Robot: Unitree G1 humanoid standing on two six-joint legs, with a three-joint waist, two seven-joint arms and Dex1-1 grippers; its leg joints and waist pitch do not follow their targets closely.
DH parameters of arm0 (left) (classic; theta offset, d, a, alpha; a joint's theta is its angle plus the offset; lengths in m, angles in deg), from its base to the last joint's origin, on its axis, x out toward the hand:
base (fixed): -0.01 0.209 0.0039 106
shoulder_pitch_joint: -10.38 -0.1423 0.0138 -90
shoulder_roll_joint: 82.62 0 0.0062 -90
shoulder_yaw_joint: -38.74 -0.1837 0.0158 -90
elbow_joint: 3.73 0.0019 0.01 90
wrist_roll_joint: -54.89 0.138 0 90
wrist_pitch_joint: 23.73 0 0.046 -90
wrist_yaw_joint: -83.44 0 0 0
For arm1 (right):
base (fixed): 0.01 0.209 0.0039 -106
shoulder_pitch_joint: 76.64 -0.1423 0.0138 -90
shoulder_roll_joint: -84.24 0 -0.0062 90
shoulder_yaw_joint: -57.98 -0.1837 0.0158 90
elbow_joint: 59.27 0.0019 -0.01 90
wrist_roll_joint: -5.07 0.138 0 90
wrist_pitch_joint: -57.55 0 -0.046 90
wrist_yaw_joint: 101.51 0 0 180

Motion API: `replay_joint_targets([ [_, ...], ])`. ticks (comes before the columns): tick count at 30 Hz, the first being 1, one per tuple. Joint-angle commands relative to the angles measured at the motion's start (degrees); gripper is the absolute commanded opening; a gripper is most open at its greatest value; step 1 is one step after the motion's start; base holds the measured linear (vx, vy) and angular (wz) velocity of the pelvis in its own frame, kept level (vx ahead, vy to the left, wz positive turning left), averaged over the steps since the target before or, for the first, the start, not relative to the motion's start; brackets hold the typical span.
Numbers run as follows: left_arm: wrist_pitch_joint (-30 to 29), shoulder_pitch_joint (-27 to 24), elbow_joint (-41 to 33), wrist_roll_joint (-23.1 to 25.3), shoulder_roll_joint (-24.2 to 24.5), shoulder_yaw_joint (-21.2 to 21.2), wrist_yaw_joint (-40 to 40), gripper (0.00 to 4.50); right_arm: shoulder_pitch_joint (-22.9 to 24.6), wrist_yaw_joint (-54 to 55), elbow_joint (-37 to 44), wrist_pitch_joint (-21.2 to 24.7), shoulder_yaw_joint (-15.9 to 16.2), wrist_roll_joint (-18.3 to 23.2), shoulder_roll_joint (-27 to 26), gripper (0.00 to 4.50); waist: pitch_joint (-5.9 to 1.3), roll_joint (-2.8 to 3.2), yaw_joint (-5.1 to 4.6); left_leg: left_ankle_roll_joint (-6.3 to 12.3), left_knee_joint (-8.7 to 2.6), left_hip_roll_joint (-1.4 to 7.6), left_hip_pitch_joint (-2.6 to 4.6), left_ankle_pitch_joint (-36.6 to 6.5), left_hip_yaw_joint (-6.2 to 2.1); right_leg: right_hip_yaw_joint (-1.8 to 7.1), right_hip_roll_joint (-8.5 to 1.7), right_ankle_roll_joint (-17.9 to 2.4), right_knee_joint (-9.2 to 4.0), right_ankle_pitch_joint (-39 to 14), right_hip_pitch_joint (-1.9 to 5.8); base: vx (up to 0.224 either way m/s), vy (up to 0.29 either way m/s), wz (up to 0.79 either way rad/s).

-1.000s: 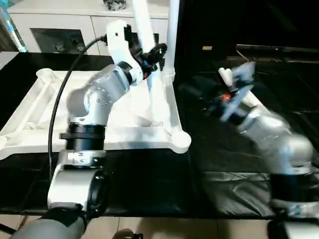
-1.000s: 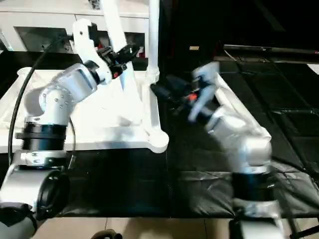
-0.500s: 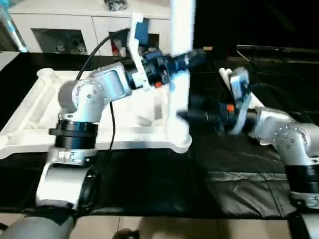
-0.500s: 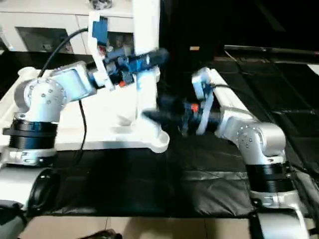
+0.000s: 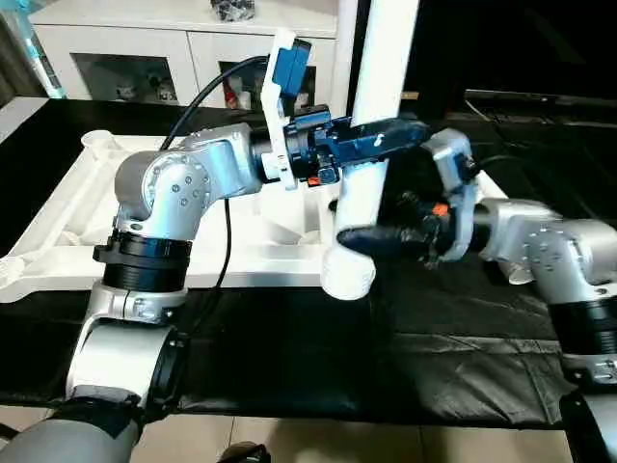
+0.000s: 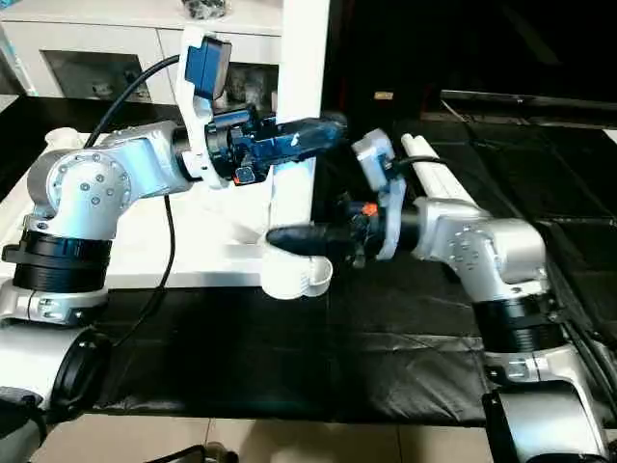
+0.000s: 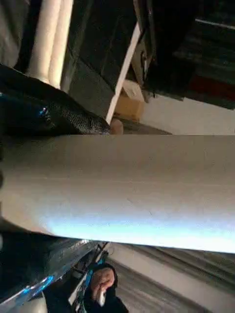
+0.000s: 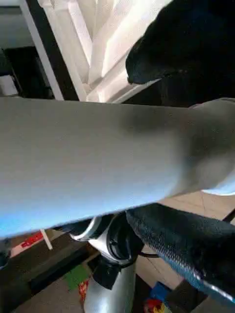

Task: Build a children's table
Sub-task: Pick table leg

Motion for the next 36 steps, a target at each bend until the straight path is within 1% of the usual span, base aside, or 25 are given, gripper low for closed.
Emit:
replay_joint_targets([
  [1, -0.3, 0.6, -1.2, -0.4, -0.1, 0.0, -0.5, 1.86, -1.3, -1.3, -0.3, -0.5, 0.7, -0.8, 0.5, 3.76, -4.81, -0.85, 0.12, 2.54, -3.2, 3.17, 0.71, -3.6, -1.04, 3.8, -5.9, -5.8, -4.02, -14.9, 3.78, 0.0, 0.0, 0.0],
  [5, -0.2, 0.7, -1.2, -0.4, -0.1, -0.4, -0.9, 1.86, -1.4, -1.5, -0.7, -0.7, 1.0, -1.0, 0.1, 3.4, -4.83, -0.72, 0.13, 2.56, -3.21, 3.21, 0.72, -3.6, -1.1, 3.76, -5.82, -5.2, -4.11, -15.4, 3.7, 0.0, 0.0, 0.0],
  [7, -0.4, 0.5, -1.8, -0.2, 0.1, -1.3, -1.5, 1.86, -1.6, -1.3, -1.3, -0.8, 1.0, -0.9, -0.3, 3.12, -4.88, -0.76, 0.14, 2.54, -3.2, 3.2, 0.76, -3.3, -1.1, 3.76, -5.8, -5.3, -4.05, -15.0, 3.69, 0.0, 0.0, 0.0],
  [8, -0.4, 0.4, -2.1, -0.1, 0.2, -1.6, -1.8, 1.86, -1.6, -1.2, -1.4, -0.7, 1.0, -0.8, -0.4, 3.12, -4.87, -0.71, 0.14, 2.57, -3.2, 3.21, 0.7, -3.3, -1.11, 3.75, -5.84, -5.4, -4.02, -14.9, 3.73, 0.0, 0.0, 0.0],
  [10, -0.5, 0.2, -2.3, -0.2, 0.1, -1.9, -1.8, 1.86, -1.7, -1.5, -1.5, -0.8, 1.1, -0.8, -0.4, 2.91, -4.87, -0.73, 0.11, 2.59, -3.21, 3.23, 0.72, -3.5, -1.13, 3.73, -5.8, -5.4, -3.99, -14.9, 3.71, 0.0, 0.0, 0.0],
  [11, -0.5, 0.2, -2.3, -0.2, 0.0, -1.9, -1.6, 1.86, -1.7, -1.6, -1.5, -0.8, 1.1, -0.8, -0.5, 2.91, -4.87, -0.71, 0.15, 2.6, -3.19, 3.23, 0.72, -3.4, -1.11, 3.76, -5.82, -5.5, -4.0, -14.8, 3.71, 0.0, 0.0, 0.0],
  [13, -0.5, 0.1, -2.3, -0.2, 0.0, -2.1, -1.5, 1.86, -1.8, -1.9, -1.5, -0.9, 1.1, -0.9, -0.5, 2.65, -4.9, -0.73, 0.16, 2.62, -3.18, 3.23, 0.69, -3.3, -1.12, 3.75, -5.81, -5.4, -3.97, -14.7, 3.75, 0.0, 0.0, 0.0],
  [14, -0.5, 0.0, -2.2, -0.1, -0.1, -2.2, -1.5, 1.86, -1.7, -2.2, -1.3, -0.9, 1.2, -0.7, -0.6, 2.65, -4.9, -0.69, 0.16, 2.62, -3.18, 3.25, 0.72, -3.3, -1.12, 3.74, -5.82, -5.5, -4.0, -14.6, 3.72, 0.0, 0.0, 0.0],
  [19, -0.2, 0.1, -1.9, 0.0, -0.5, -2.2, -1.0, 1.86, -1.6, -2.3, -1.3, -1.2, 1.0, -0.7, -0.9, 2.2, -4.88, -0.71, 0.15, 2.5, -3.14, 3.2, 0.69, -3.5, -1.08, 3.75, -5.84, -5.6, -3.99, -14.7, 3.74, 0.0, 0.0, 0.0],
  [23, -0.1, 0.1, -1.8, 0.0, -0.6, -2.1, -0.7, 1.86, -1.7, -1.6, -1.4, -1.9, 0.2, -0.5, -1.6, 2.16, -4.9, -0.64, 0.13, 2.53, -3.14, 3.21, 0.74, -3.5, -1.11, 3.72, -5.82, -5.6, -4.0, -14.8, 3.69, 0.0, 0.0, 0.0],
  [24, -0.1, 0.1, -1.8, 0.0, -0.6, -2.1, -0.7, 1.86, -1.7, -1.6, -1.4, -1.8, 0.1, -0.4, -1.6, 2.46, -4.91, -0.63, 0.15, 2.54, -3.15, 3.24, 0.79, -3.5, -1.11, 3.72, -5.81, -5.6, -4.0, -14.8, 3.69, 0.0, 0.0, 0.0],
  [26, -0.2, 0.1, -1.9, 0.0, -0.6, -2.2, -0.7, 1.86, -1.8, -1.8, -1.6, -1.1, 0.0, 0.1, -1.6, 2.75, -4.94, -0.68, 0.14, 2.66, -3.14, 3.24, 0.76, -3.2, -1.12, 3.74, -5.77, -5.7, -3.91, -14.3, 3.73, 0.0, 0.0, 0.0],
  [30, -0.3, 0.0, -2.1, 0.0, -0.6, -2.3, -0.8, 1.86, -1.8, -2.2, -1.3, -1.2, 0.1, 0.2, -1.6, 2.87, -4.89, -0.7, 0.21, 2.76, -3.12, 3.25, 0.76, -3.4, -1.08, 3.73, -5.79, -5.8, -3.98, -14.6, 3.7, 0.0, 0.0, 0.0],
  [34, -0.4, -0.1, -2.6, 0.1, -0.6, -2.5, -0.8, 1.86, -1.7, -2.9, -1.0, -0.9, 0.3, 0.6, -1.6, 2.87, -4.9, -0.82, 0.15, 2.6, -3.15, 3.25, 0.73, -3.5, -1.11, 3.73, -5.83, -5.5, -4.0, -15.0, 3.76, 0.0, 0.0, 0.0],
  [36, -0.3, -0.1, -2.7, 0.2, -0.5, -2.7, -0.9, 1.86, -1.7, -3.1, -1.0, -0.8, 0.4, 0.7, -1.6, 2.87, -4.93, -0.76, 0.17, 2.61, -3.13, 3.25, 0.69, -3.2, -1.13, 3.74, -5.81, -5.5, -3.89, -14.7, 3.77, 0.0, 0.0, 0.0],
])
